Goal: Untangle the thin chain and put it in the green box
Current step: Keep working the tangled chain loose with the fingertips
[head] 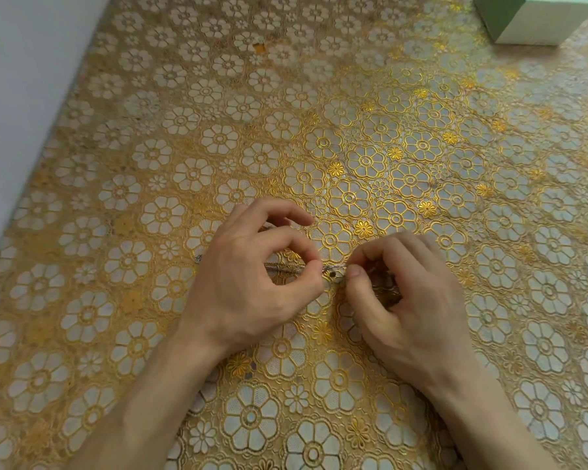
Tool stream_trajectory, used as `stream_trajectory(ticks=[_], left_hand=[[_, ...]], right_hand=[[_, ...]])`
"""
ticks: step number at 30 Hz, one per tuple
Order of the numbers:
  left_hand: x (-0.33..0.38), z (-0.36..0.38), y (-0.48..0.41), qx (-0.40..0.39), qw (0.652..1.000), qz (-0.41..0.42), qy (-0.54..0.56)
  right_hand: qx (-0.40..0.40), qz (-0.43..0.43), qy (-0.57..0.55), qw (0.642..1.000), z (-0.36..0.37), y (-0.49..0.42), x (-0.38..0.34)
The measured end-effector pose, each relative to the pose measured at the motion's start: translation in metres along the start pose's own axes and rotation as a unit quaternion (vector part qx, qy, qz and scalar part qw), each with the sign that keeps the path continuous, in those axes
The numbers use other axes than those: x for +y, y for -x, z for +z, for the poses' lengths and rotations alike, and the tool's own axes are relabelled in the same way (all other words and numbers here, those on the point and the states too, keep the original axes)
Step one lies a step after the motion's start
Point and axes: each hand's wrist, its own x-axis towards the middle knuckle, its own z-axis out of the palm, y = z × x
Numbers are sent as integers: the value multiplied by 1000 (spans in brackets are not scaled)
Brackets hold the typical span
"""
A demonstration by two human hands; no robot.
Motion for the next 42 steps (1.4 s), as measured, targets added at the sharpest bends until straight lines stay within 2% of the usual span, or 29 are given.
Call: stream_trajectory(ticks=[17, 27, 42], left_hand=[[-1, 0, 0, -7, 1000, 9, -13], [-1, 1, -1, -6, 1000, 3, -19], [-1, 1, -1, 17, 1000, 12, -3]], right_hand=[[-10, -64, -13, 998, 0, 1, 2], [-18, -34, -74, 997, -2, 1, 2], [-28, 18, -71, 997, -4, 0, -2]])
